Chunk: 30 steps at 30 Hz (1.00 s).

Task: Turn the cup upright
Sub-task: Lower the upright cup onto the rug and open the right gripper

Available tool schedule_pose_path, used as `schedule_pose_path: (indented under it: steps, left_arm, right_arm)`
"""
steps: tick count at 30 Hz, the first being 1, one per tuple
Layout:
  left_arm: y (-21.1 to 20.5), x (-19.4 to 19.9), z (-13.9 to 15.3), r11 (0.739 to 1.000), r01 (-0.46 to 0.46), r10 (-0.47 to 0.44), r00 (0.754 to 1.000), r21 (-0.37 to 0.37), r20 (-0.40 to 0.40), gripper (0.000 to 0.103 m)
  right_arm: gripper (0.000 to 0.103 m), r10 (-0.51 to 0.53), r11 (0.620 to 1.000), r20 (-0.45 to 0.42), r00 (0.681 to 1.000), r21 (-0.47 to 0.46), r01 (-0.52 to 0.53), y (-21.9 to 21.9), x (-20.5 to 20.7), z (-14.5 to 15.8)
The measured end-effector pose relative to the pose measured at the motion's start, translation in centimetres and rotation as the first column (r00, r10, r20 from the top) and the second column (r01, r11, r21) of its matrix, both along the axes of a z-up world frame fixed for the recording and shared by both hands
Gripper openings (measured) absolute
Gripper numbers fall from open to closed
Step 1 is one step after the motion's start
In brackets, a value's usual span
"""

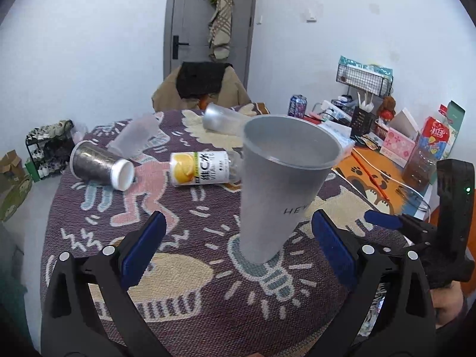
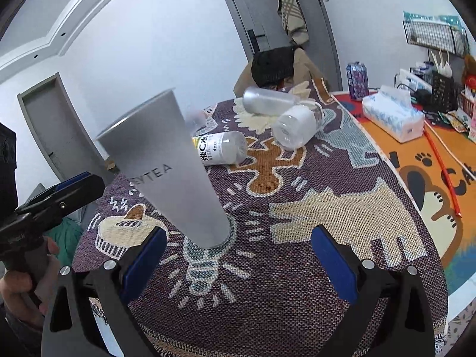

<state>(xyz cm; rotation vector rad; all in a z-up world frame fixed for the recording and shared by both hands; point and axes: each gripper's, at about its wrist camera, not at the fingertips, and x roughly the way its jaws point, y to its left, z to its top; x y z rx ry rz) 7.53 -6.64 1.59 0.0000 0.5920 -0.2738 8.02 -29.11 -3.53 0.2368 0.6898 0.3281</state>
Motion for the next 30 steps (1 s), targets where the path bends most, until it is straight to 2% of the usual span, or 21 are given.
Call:
schedule_pose_path:
  steps: [10, 21, 30]
  left_arm:
    - [3.0, -2.7, -0.1, 0.998, -0.056, 0.058, 0.997, -0.039, 0.045, 0.097]
    - [5.1, -5.3, -0.1, 0.994, -0.105, 0.108, 0.991, -0.037, 0.083, 0.097]
    - [6.4, -7.0, 0.1, 0.989, -0.141, 0.144, 0.983, -0.04, 0.11, 0.097]
  right_arm:
    - [0.095, -0.015, 0.999, 0.088, 0.996, -0.041, 0.019, 1.3, -2.5, 1.1]
    - [0.095, 0.039, 0.998, 0.105, 0.994, -0.045, -0.035, 2.9, -4.5, 1.9]
    - [0.095, 0.033, 0.998, 0.127, 0.991, -0.065, -0.025, 3.3, -5.7, 2.6]
